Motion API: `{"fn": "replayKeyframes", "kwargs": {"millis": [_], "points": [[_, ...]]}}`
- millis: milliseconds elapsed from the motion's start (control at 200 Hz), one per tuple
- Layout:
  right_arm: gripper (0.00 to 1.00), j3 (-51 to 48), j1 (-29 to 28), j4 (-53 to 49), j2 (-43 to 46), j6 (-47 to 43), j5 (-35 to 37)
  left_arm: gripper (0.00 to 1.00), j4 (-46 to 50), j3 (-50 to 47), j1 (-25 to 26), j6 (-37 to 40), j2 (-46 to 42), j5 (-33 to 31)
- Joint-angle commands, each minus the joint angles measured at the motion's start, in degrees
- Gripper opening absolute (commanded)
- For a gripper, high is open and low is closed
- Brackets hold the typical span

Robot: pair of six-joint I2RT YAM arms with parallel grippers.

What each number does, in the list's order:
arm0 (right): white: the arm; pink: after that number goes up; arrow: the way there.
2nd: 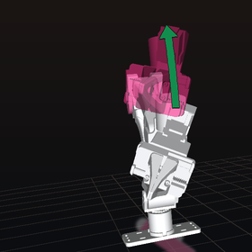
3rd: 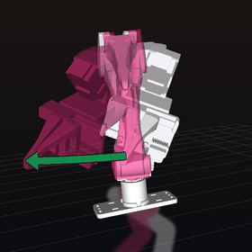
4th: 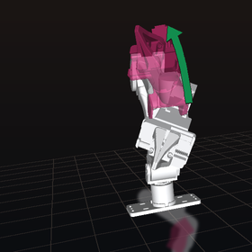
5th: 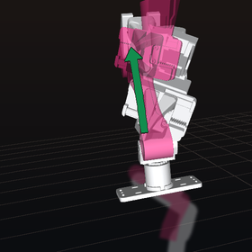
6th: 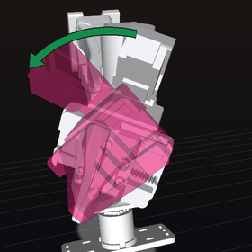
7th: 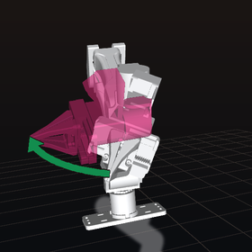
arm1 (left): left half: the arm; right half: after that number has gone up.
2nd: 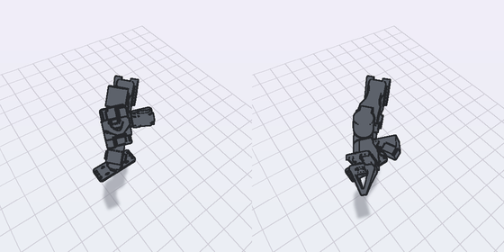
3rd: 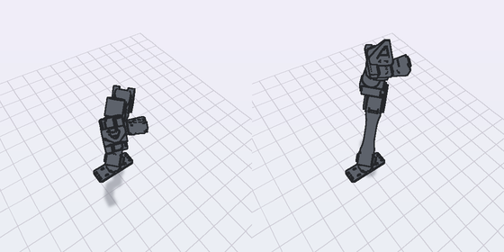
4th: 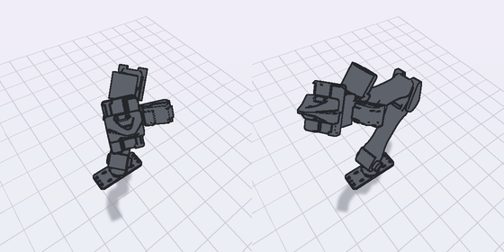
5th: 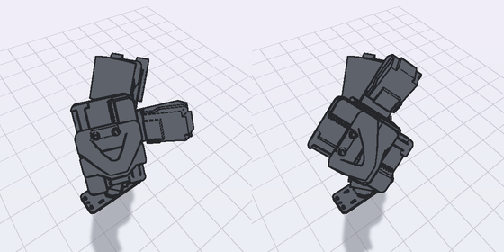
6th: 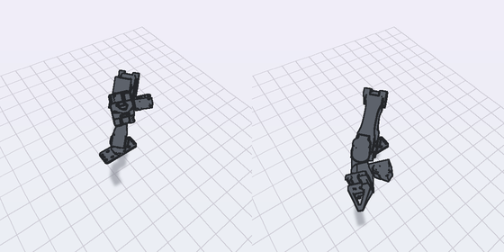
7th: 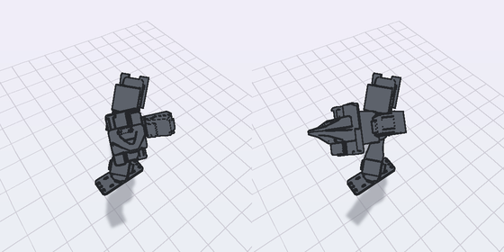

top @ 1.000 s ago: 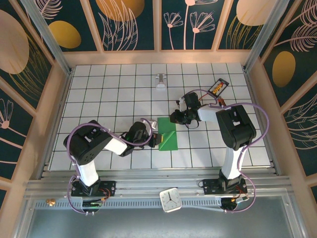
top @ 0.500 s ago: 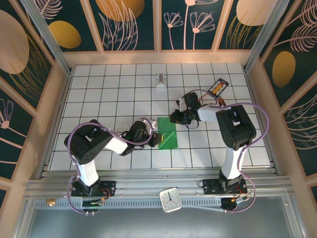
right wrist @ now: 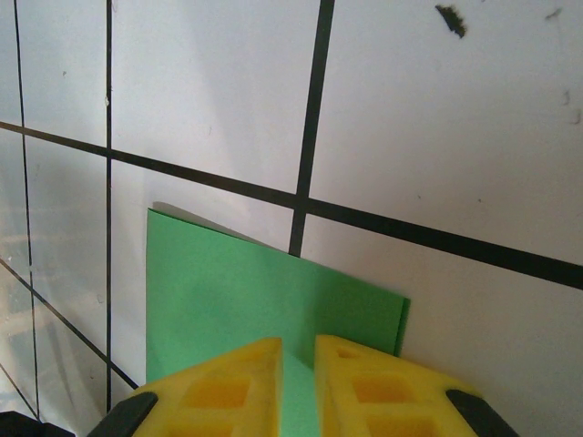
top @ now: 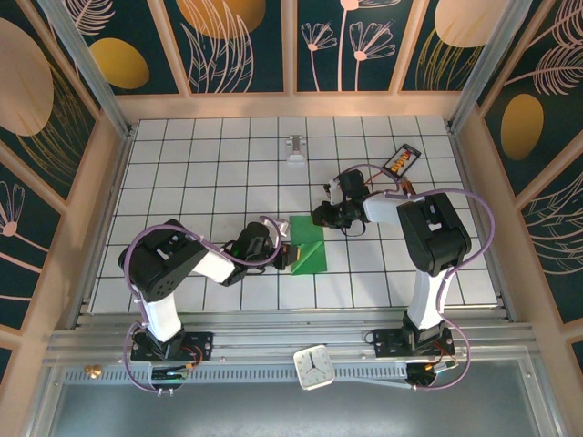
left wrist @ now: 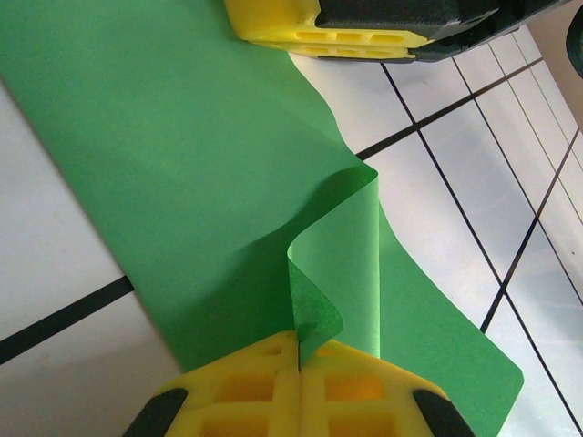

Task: Fold a paper plane with a square sheet of paper (pick it up from the middle)
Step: Fold the triangle a second time at the center of the table.

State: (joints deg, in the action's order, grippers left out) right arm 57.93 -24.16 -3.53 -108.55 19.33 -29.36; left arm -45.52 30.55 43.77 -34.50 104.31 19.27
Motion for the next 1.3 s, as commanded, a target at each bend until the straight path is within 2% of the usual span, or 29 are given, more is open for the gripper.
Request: {"fn": "replayKeyframes", "kwargs": {"millis": [0,1291], "points": [[0.19,-0.6,-0.8,-3.4,-1.8,-1.6,2.4,0.00,1.0,-0.9,-0.5,0.8,-0.5,0.4],[0.21,2.5,-1.0,-5.2,-1.2,-2.2,2.4,0.00,3.4,-0.3,-0.5,1.3,0.9,0.1]]}}
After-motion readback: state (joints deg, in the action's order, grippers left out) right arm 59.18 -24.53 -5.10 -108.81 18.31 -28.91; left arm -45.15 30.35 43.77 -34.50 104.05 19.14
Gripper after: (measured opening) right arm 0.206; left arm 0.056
